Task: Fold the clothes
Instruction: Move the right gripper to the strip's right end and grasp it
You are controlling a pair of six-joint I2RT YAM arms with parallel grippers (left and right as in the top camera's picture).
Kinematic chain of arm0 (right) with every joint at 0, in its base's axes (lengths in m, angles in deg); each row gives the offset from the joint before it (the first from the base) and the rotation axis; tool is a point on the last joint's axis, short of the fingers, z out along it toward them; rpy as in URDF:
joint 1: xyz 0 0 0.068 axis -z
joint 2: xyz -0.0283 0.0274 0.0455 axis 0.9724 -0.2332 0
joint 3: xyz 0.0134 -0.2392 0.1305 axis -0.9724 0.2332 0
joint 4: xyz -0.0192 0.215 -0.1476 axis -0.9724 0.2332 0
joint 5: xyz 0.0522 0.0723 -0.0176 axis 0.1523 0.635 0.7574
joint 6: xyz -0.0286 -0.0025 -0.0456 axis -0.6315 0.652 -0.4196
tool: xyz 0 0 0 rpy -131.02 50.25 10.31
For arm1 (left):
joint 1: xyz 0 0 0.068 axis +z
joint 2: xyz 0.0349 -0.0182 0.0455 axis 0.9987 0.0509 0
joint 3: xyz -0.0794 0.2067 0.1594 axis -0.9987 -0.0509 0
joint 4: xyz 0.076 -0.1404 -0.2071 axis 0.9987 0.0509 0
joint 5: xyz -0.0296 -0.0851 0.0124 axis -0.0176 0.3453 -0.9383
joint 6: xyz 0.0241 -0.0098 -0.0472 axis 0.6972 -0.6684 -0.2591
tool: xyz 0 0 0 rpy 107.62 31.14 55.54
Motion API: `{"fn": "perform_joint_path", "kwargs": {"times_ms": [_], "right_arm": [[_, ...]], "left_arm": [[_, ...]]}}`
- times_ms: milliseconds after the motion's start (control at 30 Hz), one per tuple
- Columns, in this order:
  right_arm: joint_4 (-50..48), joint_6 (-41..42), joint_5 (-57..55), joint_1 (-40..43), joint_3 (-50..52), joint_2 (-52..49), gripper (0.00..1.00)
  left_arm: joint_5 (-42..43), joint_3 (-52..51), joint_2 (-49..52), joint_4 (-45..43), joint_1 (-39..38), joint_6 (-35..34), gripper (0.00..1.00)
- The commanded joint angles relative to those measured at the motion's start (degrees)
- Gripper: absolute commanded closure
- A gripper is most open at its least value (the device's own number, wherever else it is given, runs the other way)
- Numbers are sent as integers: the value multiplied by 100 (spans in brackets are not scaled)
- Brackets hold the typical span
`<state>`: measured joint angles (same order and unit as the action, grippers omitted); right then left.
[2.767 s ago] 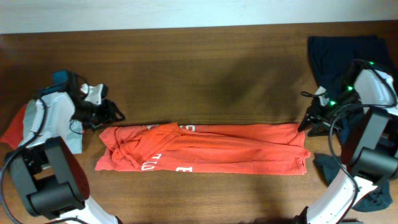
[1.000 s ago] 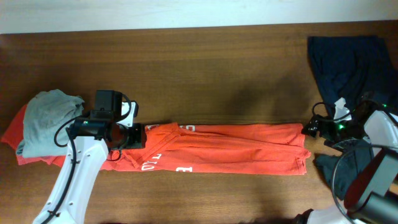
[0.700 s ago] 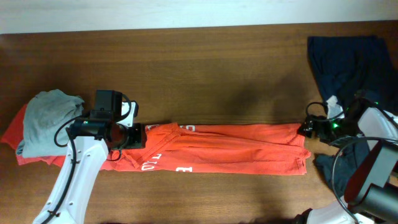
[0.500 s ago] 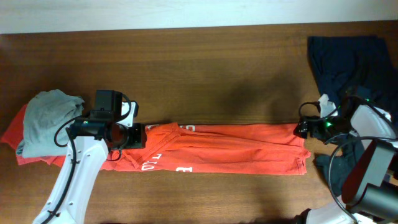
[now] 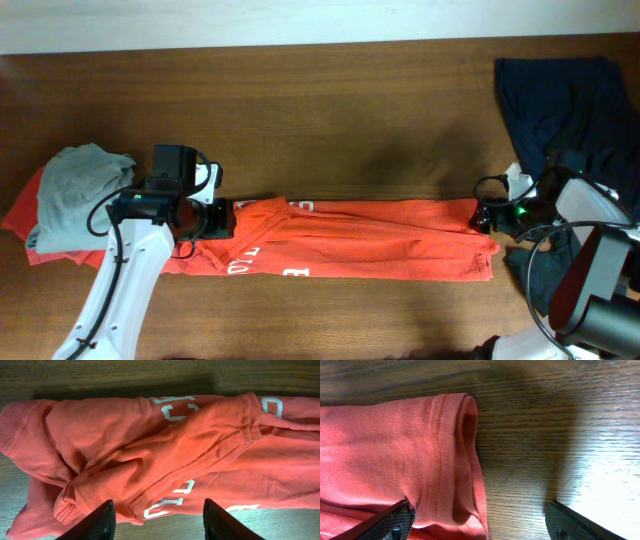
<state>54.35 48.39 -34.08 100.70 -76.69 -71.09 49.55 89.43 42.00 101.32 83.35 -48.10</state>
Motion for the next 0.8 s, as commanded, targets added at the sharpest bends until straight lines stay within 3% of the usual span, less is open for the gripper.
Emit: {"fn": "perform_joint_path", "kwargs": {"times_ms": [0, 233, 400, 467, 567, 767], "right_arm": [[0, -42, 184, -275, 216, -103, 10], [9, -37, 140, -723, 223, -114, 16], [13, -37, 140, -730, 223, -168, 44], [9, -37, 140, -730, 223, -190, 62], [4, -35, 140, -730, 223, -190, 70], [-11, -9, 138, -730, 221, -190, 96]], "left_arm": [[-24, -7, -24, -11, 24, -52, 44], [-26, -7, -24, -9, 24, -52, 44], [-44, -7, -24, -9, 24, -52, 44], [-42, -7, -24, -9, 24, -52, 44], [-42, -7, -24, -9, 24, -52, 44], [-42, -7, -24, -7, 24, -52, 44]]}}
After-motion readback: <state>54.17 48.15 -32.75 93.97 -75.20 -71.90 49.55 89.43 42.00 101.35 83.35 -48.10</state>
